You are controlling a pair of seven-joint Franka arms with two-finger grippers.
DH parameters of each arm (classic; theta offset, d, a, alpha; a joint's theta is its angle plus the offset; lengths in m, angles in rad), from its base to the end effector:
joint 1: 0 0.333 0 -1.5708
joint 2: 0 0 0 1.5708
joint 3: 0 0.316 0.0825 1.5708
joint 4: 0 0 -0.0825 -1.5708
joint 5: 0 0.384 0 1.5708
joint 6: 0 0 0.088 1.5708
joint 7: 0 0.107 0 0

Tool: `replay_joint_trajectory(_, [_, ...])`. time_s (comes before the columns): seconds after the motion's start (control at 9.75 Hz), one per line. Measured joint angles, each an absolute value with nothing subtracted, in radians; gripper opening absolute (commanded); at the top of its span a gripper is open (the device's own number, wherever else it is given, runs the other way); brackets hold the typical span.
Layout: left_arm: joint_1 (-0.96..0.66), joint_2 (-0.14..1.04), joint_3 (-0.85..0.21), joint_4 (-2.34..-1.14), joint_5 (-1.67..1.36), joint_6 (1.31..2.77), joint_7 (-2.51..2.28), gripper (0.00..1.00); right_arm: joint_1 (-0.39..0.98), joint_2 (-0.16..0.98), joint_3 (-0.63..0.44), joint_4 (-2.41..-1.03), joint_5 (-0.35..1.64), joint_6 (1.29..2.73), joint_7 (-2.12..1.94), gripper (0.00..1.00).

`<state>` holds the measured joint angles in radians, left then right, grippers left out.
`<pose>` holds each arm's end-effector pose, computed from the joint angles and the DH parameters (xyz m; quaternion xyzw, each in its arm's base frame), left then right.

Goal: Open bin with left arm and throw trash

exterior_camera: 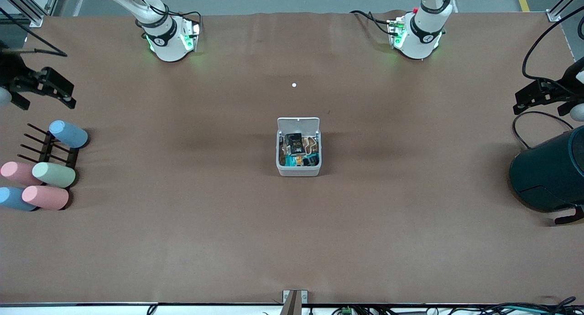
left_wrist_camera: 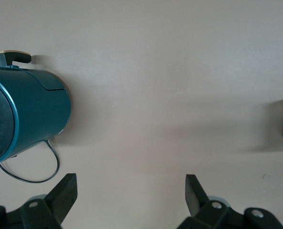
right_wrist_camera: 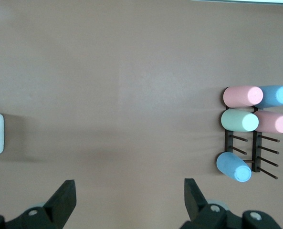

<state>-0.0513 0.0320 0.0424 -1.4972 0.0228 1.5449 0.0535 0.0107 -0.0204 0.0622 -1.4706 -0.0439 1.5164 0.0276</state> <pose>0.5625 -0.0029 0.6390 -0.9994 0.0308 -0.0076 0.0122 0.5411 0.0350 0.6779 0.9990 0.0207 0.0342 0.0208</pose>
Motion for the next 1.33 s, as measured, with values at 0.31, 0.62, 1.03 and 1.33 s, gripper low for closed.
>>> replay_joint_trajectory(0.31, [-0.053,0.033,0.02,-1.497,0.023,1.545,0.052,1.0,0.016,-0.018,0.014,-1.495,-0.012,1.526,0.02,1.0])
replay_joint_trajectory(0.62, [-0.052,0.047,0.01,-1.496,0.023,1.547,0.048,1.0,0.016,-0.012,-0.035,-1.508,0.009,1.562,-0.036,1.0])
replay_joint_trajectory(1.03, [-0.052,0.063,0.01,-1.489,0.023,1.552,0.048,1.0,0.028,-0.009,-0.039,-1.508,0.009,1.562,-0.049,1.0])
replay_joint_trajectory(1.33, [-0.046,0.063,0.011,-1.486,0.023,1.552,0.04,1.0,0.028,-0.01,-0.043,-1.5,0.005,1.532,-0.049,1.0])
